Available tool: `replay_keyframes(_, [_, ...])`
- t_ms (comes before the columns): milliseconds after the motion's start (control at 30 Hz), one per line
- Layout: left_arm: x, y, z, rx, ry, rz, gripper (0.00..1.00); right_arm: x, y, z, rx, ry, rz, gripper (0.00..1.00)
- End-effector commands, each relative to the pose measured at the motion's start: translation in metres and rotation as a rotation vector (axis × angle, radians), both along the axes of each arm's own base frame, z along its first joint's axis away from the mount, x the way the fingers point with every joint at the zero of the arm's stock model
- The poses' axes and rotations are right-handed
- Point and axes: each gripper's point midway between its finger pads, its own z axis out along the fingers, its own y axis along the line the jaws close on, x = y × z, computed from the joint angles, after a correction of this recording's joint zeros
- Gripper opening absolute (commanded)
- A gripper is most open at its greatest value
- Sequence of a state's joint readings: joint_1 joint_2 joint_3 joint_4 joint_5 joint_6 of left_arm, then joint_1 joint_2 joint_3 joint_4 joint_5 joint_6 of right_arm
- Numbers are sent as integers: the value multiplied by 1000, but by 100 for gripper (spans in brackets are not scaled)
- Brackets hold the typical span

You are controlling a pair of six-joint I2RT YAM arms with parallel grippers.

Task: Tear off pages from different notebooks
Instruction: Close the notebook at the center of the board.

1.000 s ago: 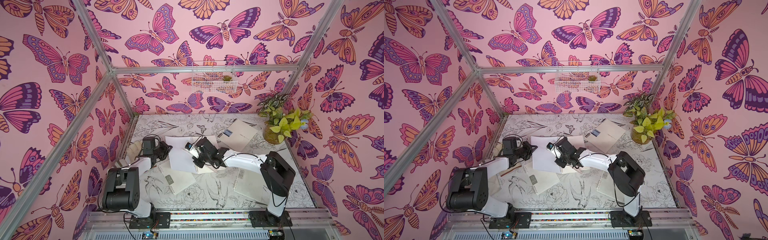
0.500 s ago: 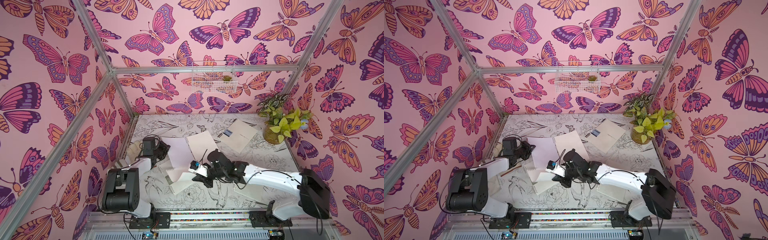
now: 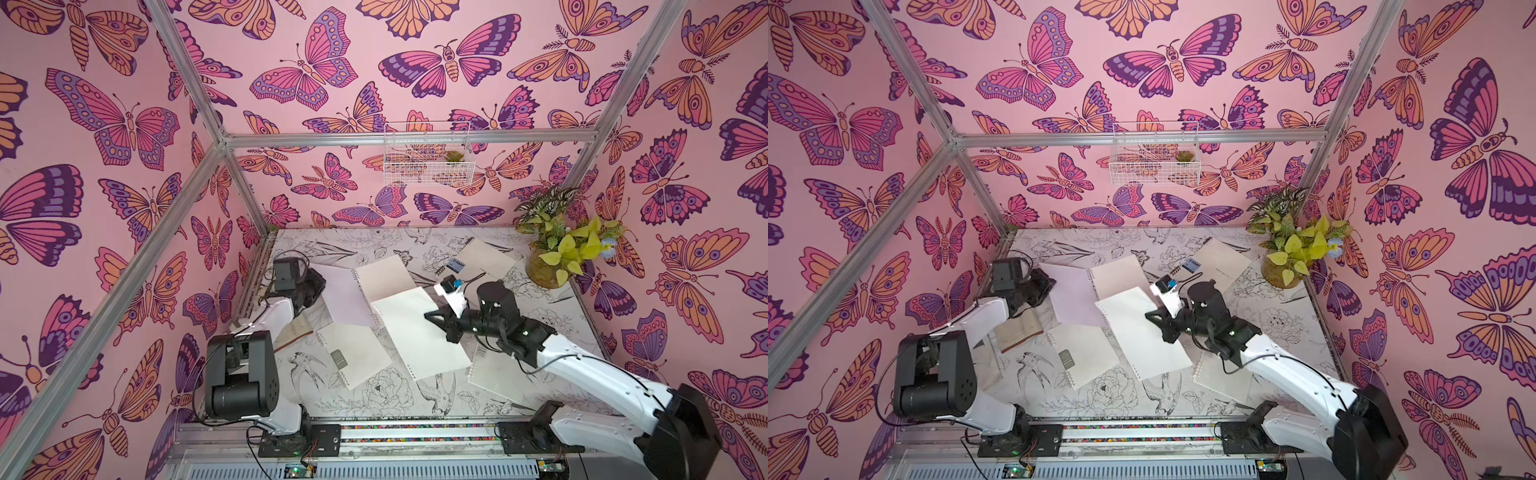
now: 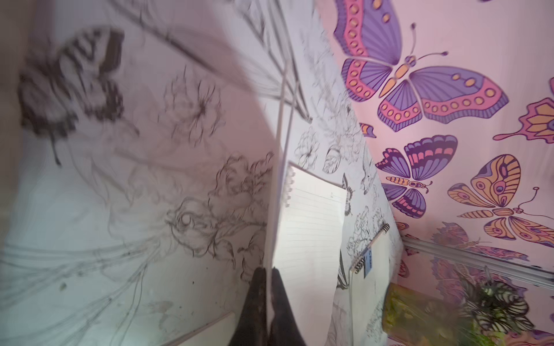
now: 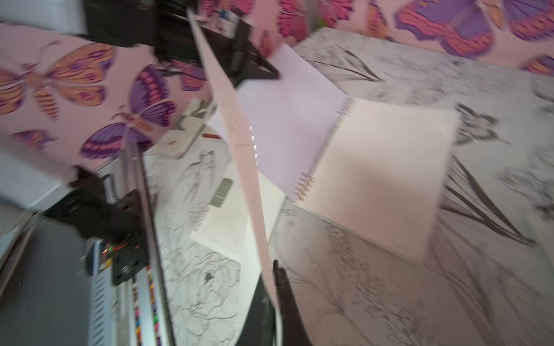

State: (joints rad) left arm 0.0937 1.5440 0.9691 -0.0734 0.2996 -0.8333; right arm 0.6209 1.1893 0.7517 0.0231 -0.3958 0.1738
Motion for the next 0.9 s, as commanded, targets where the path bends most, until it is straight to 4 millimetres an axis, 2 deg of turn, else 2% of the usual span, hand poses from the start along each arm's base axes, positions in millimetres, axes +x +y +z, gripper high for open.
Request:
replay_keyframes(0, [11, 37, 20, 259, 62, 4, 0, 43, -20, -17, 30, 118, -200, 0])
replay_keyframes(167, [62, 63, 45, 434, 80, -5, 0, 58, -15, -36, -3, 168, -224, 0])
replay_keyframes(300, [98, 74, 50, 543, 113, -77, 0, 63, -13, -42, -3, 182, -234, 0])
replay_keyframes(333, [104, 75, 45, 553, 135, -97, 3, 63, -12, -43, -4, 185, -232, 0])
replay_keyframes(467, [124, 75, 22, 602, 217, -164, 27, 72, -6, -47, -1, 208, -241, 0])
replay_keyframes(500, [128, 71, 17, 586, 221, -183, 36, 75, -4, -47, 5, 220, -242, 0])
replay_keyframes(633, [143, 39, 8, 423, 178, -228, 43, 87, 1, -55, 5, 256, -269, 0])
replay_keyframes(667, [147, 28, 9, 377, 156, -238, 43, 90, 2, -53, 7, 260, -279, 0])
replay_keyframes(700, [151, 18, 12, 341, 132, -246, 43, 94, 1, -67, -17, 288, -300, 0])
replay_keyframes(800, [162, -12, 23, 293, 64, -279, 49, 100, -2, -76, -48, 311, -336, 0])
replay_keyframes(833, [163, -21, 25, 284, 49, -292, 53, 101, -2, -77, -51, 311, -340, 0])
replay_keyframes(867, [165, -30, 28, 267, 33, -305, 63, 102, -3, -79, -56, 313, -346, 0])
